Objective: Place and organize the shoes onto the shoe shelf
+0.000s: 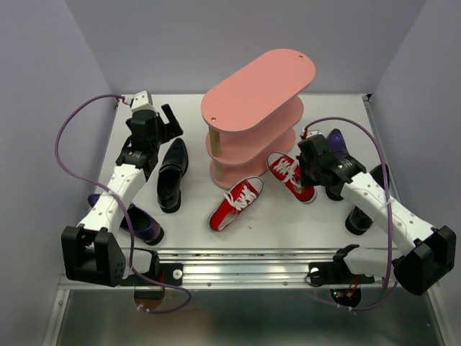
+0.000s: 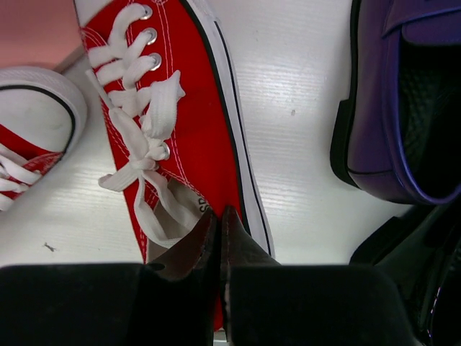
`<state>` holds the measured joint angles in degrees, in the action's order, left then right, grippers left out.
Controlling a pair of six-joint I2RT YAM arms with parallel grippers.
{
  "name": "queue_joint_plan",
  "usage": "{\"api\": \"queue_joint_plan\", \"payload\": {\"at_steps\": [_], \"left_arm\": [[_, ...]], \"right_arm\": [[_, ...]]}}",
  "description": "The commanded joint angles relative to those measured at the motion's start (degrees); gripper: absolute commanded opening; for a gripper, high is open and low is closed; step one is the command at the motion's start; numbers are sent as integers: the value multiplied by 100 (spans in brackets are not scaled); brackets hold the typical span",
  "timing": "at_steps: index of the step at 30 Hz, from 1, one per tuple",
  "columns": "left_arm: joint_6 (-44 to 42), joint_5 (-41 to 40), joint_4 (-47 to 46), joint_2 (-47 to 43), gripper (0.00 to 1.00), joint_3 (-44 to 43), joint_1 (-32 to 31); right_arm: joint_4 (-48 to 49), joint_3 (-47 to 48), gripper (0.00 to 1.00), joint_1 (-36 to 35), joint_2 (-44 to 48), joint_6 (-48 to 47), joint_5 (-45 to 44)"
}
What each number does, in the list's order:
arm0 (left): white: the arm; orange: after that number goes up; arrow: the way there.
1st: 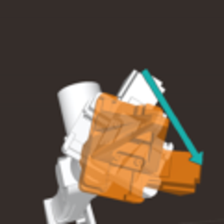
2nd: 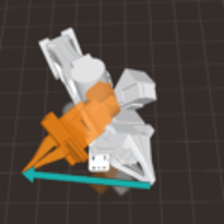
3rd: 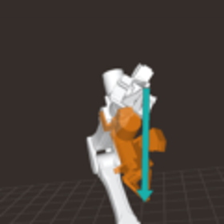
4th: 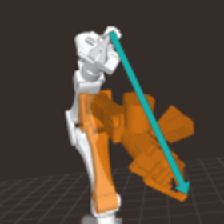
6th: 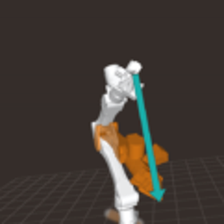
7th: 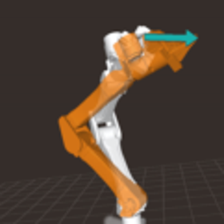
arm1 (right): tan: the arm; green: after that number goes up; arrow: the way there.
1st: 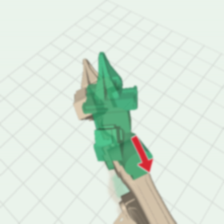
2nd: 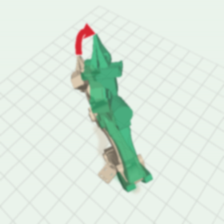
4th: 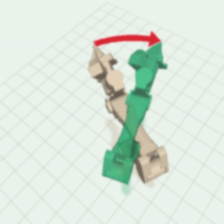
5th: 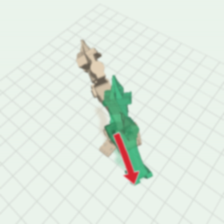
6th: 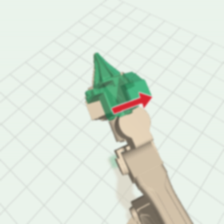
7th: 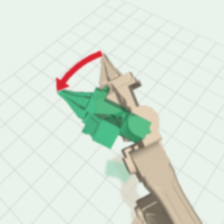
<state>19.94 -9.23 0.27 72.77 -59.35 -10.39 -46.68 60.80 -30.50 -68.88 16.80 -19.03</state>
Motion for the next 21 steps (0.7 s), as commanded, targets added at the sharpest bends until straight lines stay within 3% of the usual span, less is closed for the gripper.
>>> {"api": "queue_joint_plan", "payload": {"at_steps": [1, 11, 21], "left_arm": [[-87, -43, -133, -88, 99, -226, 2], [-87, -35, -124, -123, 99, -191, 2], [18, 0, -124, -202, 99, -138, 2]], "right_arm": [[633, 591, 1, -26, 85, -124, 57], [703, 644, 1, -26, 121, -203, 92], [2204, 346, 1, 456, -283, -817, 618]]}}
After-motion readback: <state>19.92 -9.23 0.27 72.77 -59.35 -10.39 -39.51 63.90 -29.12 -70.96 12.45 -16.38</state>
